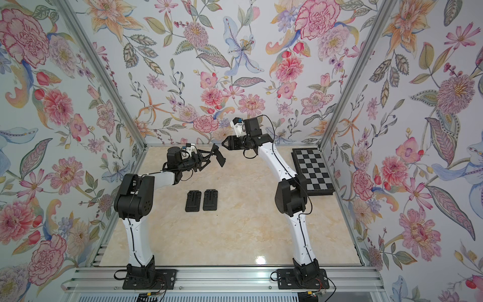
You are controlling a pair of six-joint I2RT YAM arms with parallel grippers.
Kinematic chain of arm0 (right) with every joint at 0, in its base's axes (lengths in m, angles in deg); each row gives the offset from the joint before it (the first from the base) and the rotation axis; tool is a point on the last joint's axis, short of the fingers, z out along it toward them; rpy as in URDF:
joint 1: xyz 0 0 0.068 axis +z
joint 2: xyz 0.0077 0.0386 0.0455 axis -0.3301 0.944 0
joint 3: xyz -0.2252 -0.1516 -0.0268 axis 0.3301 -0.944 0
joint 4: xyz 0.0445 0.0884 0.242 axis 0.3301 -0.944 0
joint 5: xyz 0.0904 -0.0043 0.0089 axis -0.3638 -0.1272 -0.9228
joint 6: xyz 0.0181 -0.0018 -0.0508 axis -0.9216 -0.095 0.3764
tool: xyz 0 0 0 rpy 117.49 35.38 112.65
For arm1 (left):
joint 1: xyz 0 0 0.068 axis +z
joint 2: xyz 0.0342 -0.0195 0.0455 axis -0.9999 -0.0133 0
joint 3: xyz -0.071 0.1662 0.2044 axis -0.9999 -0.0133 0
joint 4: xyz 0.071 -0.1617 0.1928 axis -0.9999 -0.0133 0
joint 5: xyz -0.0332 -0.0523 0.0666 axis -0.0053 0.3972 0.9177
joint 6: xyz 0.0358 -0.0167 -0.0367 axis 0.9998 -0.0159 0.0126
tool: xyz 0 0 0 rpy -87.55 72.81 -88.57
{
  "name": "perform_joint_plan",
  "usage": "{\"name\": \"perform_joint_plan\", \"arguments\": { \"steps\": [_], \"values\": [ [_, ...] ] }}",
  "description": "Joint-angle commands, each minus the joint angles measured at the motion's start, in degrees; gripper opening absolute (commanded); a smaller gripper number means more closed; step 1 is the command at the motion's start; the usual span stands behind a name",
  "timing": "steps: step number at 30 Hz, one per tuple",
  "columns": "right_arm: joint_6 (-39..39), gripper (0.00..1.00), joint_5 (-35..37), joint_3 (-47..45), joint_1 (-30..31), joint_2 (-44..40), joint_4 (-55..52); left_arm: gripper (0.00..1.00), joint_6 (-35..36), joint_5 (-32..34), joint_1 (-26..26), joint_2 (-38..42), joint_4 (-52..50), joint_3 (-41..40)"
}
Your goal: Open the phone stand
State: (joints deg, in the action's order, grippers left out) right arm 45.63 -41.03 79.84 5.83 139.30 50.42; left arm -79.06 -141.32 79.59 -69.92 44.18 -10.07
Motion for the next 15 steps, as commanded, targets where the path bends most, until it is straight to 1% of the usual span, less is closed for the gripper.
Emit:
{"name": "perform_joint_plan", "arguments": {
  "steps": [1, 6, 10, 15],
  "values": [
    [3.4, 0.58, 3.0, 1.8, 1.0, 0.1, -3.4, 0.0, 7.0, 0.3, -0.8, 3.8, -7.2, 3.6],
    [4.7, 0.51, 5.6, 1.0, 2.5, 0.2, -4.5, 0.0, 8.2, 0.1, -1.1, 4.1, -9.7, 4.0],
    [4.6, 0.44, 5.8, 0.7, 2.9, 0.7, -4.7, 0.0, 8.7, -0.5, -1.6, 4.1, -10.6, 3.8],
    [4.7, 0.42, 6.3, -0.6, 3.4, 0.8, -4.9, 0.0, 9.1, -0.9, -1.6, 4.4, -11.1, 3.8]
  ]
}}
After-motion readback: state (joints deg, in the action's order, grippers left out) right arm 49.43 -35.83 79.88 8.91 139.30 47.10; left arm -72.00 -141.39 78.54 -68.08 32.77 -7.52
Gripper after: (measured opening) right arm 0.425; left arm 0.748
